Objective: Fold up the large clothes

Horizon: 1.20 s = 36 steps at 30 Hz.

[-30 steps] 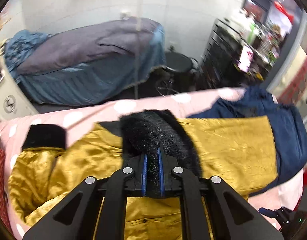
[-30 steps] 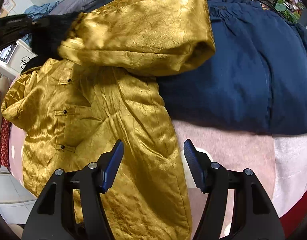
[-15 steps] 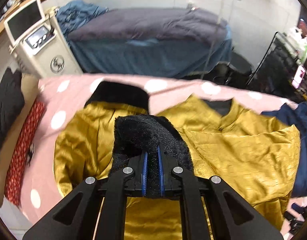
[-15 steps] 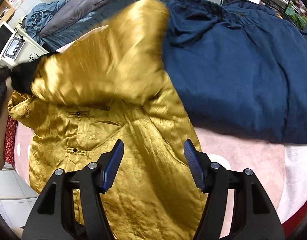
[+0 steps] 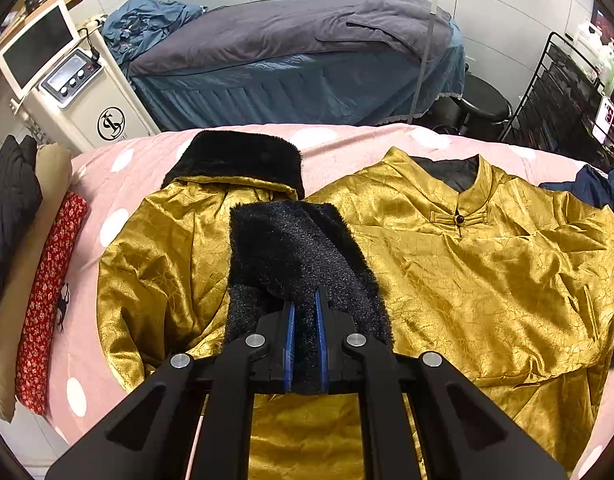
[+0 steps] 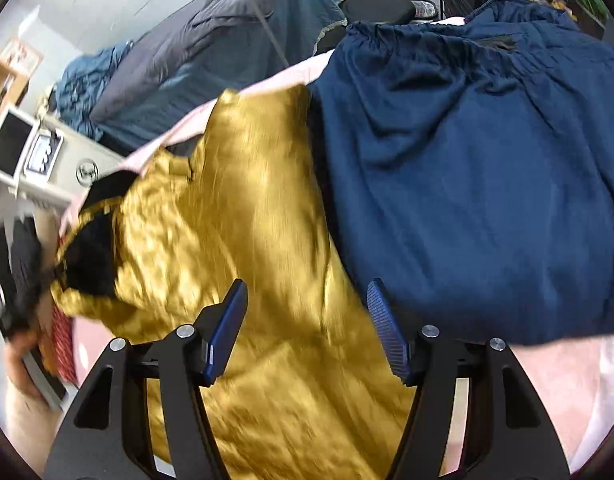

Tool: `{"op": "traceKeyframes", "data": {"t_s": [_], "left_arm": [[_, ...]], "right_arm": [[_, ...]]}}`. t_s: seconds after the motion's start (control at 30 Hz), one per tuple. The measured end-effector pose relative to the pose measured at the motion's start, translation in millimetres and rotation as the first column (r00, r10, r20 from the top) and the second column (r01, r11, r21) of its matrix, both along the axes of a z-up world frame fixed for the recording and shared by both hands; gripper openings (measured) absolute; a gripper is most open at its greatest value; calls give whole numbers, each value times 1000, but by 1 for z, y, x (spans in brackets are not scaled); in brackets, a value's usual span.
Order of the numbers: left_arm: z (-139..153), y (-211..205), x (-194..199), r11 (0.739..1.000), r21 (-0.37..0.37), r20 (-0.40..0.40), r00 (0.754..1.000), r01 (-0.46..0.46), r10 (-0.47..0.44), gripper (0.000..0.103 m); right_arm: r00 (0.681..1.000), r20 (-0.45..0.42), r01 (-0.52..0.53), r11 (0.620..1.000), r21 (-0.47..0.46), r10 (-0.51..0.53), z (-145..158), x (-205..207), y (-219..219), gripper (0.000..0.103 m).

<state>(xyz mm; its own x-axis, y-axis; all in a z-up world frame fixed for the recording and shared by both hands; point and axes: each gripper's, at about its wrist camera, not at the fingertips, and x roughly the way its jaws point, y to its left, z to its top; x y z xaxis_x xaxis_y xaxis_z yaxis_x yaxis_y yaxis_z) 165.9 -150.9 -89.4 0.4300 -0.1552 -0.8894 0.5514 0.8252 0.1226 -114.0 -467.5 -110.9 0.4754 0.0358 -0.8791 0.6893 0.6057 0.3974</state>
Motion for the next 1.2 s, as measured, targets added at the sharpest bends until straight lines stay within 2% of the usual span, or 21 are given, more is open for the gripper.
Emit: {"op": "traceKeyframes", "data": {"t_s": [0.17, 0.2, 0.27, 0.33, 0.4, 0.5, 0.63, 0.67, 0.7, 0.73, 0.77, 0.8, 0.83, 0.93, 1.0, 1.03, 1.07, 1.1, 1.2], "left_arm": [[-5, 4, 0, 1000, 20, -9, 1000, 0, 0, 10], [-6, 5, 0, 1000, 22, -11, 1000, -2, 2, 11], [-14, 8, 1, 999, 35, -28, 1000, -11, 12, 12], [-24, 10, 3, 998, 51, -54, 998, -23, 26, 13], [-34, 12, 5, 998, 61, -81, 996, -34, 39, 14], [-52, 13, 9, 996, 75, -118, 991, -50, 58, 17], [-70, 7, 8, 988, 150, -108, 993, -31, 47, 23], [-71, 5, 7, 986, 163, -99, 994, -26, 43, 24], [-70, 3, 6, 984, 174, -88, 995, -22, 38, 31], [-66, 2, 4, 984, 179, -74, 997, -21, 35, 43], [-61, 1, 3, 985, 173, -59, 998, -23, 34, 51], [-52, 2, -1, 989, 145, -44, 999, -23, 30, 65], [-46, 4, -3, 992, 121, -35, 999, -22, 27, 72], [-28, 8, -15, 998, 69, -7, 1000, -15, 15, 75], [-19, 8, -26, 999, 50, 16, 1000, 2, -3, 75], [-16, 7, -28, 999, 46, 25, 1000, 11, -12, 77], [-14, 4, -33, 999, 44, 33, 999, 19, -21, 78], [-13, 2, -37, 999, 45, 37, 999, 25, -27, 80], [-16, -1, -52, 998, 46, 19, 999, 34, -34, 80]], "right_arm": [[999, 34, 15, 997, 76, -18, -15, 26, -16, 61], [999, 35, 5, 997, 72, -7, -16, 30, -15, 45], [1000, 28, -4, 1000, 24, 4, -14, 32, -14, 21], [999, 35, 19, 999, -32, -18, -10, 25, -13, 16], [998, 48, 54, 997, -47, -51, -11, 19, -16, 12], [993, 44, 110, 993, -33, -108, -19, 7, -23, 11], [988, 58, 142, 988, 54, -145, -27, 3, -32, 13], [988, 57, 143, 988, 60, -146, -25, 4, -32, 17], [988, 54, 141, 988, 63, -144, -24, 5, -31, 21], [989, 52, 139, 989, 54, -142, -19, 6, -29, 22], [989, 50, 140, 990, 37, -142, -15, 5, -27, 22], [989, 42, 139, 990, 0, -139, -7, 4, -24, 22], [991, 34, 130, 990, -56, -129, 2, 4, -18, 22], [997, 42, 66, 972, -227, -58, 32, 11, 9, 23], [999, 48, -6, 958, -288, 21, 44, 21, 25, 25], [996, 40, -64, 949, -309, 80, 47, 31, 36, 28], [993, 28, -102, 943, -317, 116, 46, 39, 42, 39], [987, 9, -151, 935, -321, 162, 44, 50, 51, 43], [967, -47, -252, 912, -323, 251, 29, 73, 69, 43]]}}
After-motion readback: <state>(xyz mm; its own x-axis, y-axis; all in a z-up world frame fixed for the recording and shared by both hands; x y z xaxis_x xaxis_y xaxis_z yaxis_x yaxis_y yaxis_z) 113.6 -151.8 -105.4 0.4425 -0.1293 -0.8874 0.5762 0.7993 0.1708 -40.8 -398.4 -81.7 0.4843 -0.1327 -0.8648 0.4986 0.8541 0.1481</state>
